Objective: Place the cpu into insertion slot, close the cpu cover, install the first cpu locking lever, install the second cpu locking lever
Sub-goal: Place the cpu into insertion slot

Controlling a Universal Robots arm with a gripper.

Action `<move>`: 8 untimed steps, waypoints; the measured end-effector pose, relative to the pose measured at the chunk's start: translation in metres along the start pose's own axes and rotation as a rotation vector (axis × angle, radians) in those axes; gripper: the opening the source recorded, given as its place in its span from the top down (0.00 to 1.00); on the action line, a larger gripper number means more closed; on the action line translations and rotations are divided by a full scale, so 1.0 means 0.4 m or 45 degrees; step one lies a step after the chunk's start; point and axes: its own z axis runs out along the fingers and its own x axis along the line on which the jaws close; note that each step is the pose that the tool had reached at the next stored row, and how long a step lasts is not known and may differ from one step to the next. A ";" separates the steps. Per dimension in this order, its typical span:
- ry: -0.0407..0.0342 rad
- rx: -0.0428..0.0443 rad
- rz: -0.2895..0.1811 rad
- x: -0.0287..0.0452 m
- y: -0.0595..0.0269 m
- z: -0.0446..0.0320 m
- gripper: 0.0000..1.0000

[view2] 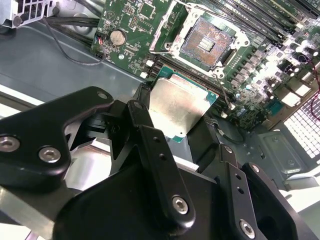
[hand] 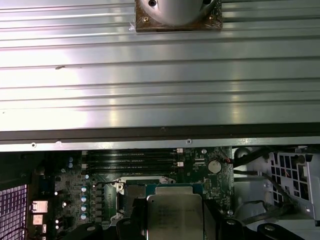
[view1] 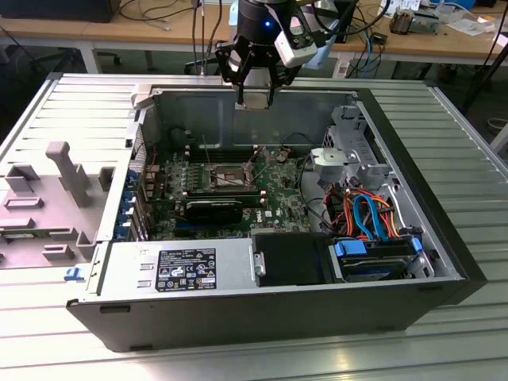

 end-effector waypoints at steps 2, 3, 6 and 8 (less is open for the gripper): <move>-0.0001 0.000 0.000 0.000 0.000 0.001 0.46; -0.0001 0.000 0.000 0.000 0.000 0.001 0.46; 0.0000 0.000 0.000 0.000 0.000 0.003 0.46; 0.0000 0.000 0.000 0.000 0.000 0.004 0.46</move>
